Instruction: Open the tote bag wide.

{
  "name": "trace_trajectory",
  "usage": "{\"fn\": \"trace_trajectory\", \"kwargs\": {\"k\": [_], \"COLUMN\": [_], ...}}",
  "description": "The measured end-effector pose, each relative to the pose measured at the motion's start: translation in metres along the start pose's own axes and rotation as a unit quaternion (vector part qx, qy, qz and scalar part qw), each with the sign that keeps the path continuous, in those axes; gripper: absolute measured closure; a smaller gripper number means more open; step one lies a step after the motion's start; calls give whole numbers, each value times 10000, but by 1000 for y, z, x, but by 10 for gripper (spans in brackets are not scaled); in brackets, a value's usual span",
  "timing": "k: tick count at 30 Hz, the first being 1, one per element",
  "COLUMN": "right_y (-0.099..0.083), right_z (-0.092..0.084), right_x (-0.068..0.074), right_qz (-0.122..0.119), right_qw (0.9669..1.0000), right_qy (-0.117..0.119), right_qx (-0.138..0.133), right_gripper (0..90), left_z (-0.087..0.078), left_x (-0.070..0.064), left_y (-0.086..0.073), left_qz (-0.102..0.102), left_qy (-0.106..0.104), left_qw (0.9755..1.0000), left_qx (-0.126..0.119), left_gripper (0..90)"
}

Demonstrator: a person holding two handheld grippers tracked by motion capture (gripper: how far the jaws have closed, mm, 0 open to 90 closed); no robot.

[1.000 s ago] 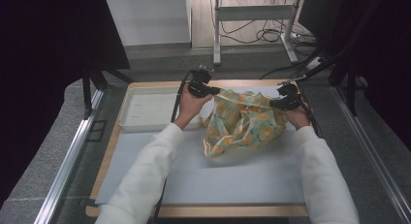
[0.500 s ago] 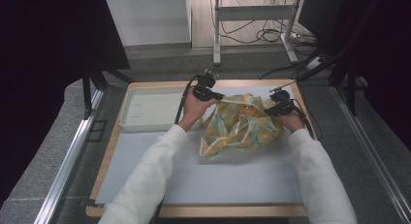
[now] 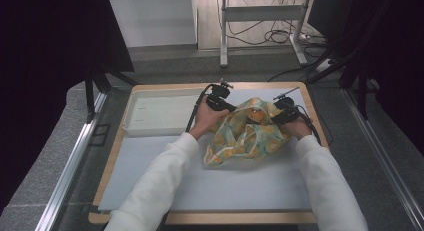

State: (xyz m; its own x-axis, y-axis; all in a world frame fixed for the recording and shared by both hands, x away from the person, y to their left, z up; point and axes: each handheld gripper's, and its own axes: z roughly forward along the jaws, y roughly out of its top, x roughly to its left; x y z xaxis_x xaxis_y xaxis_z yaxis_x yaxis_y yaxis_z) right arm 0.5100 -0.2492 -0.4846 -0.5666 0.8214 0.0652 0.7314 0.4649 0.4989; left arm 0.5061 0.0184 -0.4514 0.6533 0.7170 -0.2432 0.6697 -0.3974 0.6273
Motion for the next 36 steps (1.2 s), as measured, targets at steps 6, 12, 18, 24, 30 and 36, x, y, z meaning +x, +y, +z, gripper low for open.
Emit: {"fn": "trace_trajectory", "kwargs": {"k": [6, 12, 18, 24, 30, 36], "right_y": [-5, -7, -6, -8, -16, -26], "right_z": [-10, -11, -10, -8, -6, -19], "right_x": [-3, -4, -2, -2, -9, -8], "right_qz": [16, 52, 52, 185, 385, 353], "right_qw": [9998, 9998, 9998, 9998, 9992, 9993], "right_qy": [-26, -9, -27, -53, -79, -62], "right_qx": [-179, -179, -167, -104, 78, 57], "right_gripper": [846, 798, 786, 772, 780, 606], "left_z": [-19, -52, -69, -54, -31, -28], "left_x": [4, 2, -7, -15, -18, -18], "left_y": [-2, -15, -23, -20, -24, -30], "left_qz": [120, 446, 861, 915, 901, 885], "left_qy": [-181, -229, -147, -33, -69, -78], "left_qw": [9992, 9941, 9909, 9921, 9941, 9941], "left_qx": [-347, -960, -1028, -858, -594, -625], "left_gripper": [744, 457, 359, 360, 387, 418]}}
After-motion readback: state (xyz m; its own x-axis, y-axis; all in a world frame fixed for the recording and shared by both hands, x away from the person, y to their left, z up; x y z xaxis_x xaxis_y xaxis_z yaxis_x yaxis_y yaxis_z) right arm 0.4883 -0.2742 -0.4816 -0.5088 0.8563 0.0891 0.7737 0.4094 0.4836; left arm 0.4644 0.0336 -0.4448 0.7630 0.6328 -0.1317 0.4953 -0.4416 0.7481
